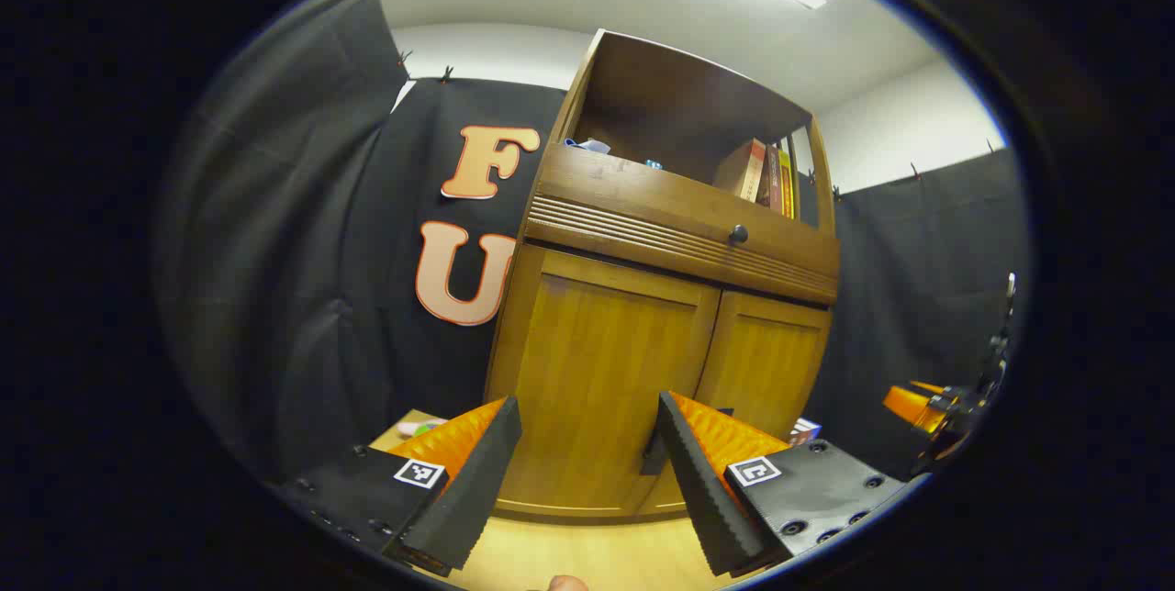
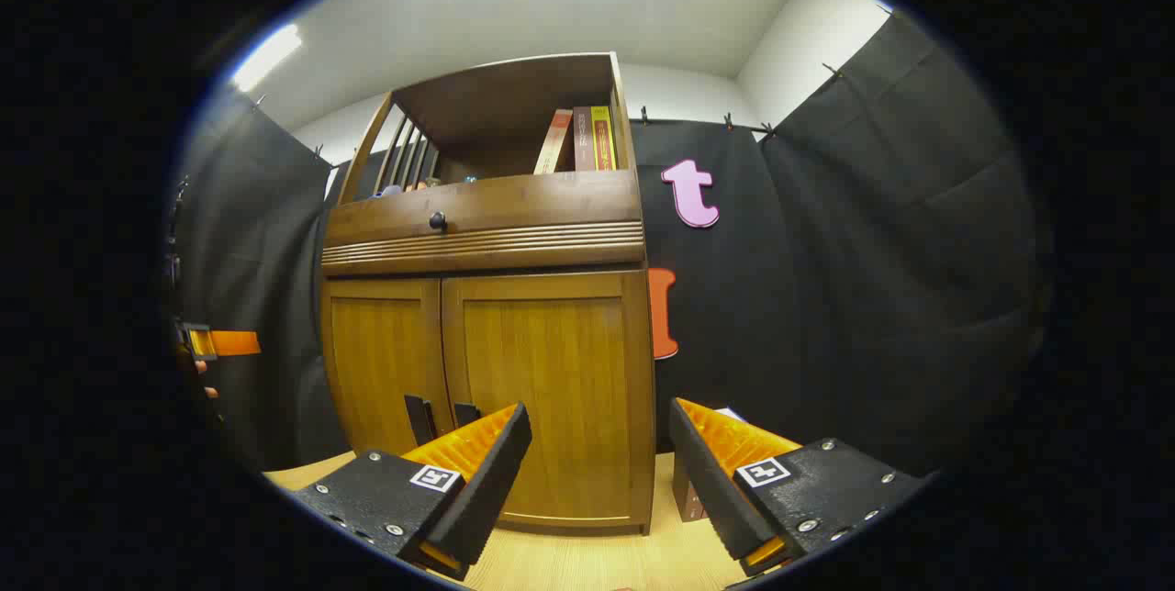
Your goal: Open the right door of the double-door shoe cabinet with the right hand, and open the left door with the left hand.
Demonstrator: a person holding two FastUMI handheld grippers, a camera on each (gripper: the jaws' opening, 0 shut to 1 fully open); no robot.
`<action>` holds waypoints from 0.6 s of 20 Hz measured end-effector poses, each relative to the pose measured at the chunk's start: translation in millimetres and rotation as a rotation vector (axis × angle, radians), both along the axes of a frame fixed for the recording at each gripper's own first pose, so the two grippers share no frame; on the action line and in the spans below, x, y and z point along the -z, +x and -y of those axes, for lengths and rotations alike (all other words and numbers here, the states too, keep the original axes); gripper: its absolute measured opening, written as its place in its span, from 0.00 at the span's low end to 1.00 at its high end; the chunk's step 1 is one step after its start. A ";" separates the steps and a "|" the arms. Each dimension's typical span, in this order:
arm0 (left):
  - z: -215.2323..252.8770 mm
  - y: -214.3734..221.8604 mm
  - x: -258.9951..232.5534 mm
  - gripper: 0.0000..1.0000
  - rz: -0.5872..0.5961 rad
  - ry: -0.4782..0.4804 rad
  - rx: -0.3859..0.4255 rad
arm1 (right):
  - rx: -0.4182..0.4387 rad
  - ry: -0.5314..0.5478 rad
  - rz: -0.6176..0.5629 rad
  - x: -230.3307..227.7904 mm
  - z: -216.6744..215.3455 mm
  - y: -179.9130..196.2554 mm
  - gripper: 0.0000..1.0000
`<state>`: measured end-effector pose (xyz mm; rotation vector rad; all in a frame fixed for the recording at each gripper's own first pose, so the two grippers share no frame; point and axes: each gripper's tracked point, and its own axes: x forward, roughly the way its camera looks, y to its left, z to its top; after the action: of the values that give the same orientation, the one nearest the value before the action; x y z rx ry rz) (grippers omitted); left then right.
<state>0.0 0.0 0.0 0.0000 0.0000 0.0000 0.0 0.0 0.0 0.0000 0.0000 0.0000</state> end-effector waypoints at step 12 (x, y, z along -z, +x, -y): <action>-11.8 -39.4 -47.2 0.95 0.110 0.178 -0.141 | 0.023 0.000 -0.006 -5.2 6.1 -9.2 0.94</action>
<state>-39.4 11.8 47.2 0.1782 -0.1096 0.1410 -9.2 -6.1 5.2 0.0002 0.0064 -0.0233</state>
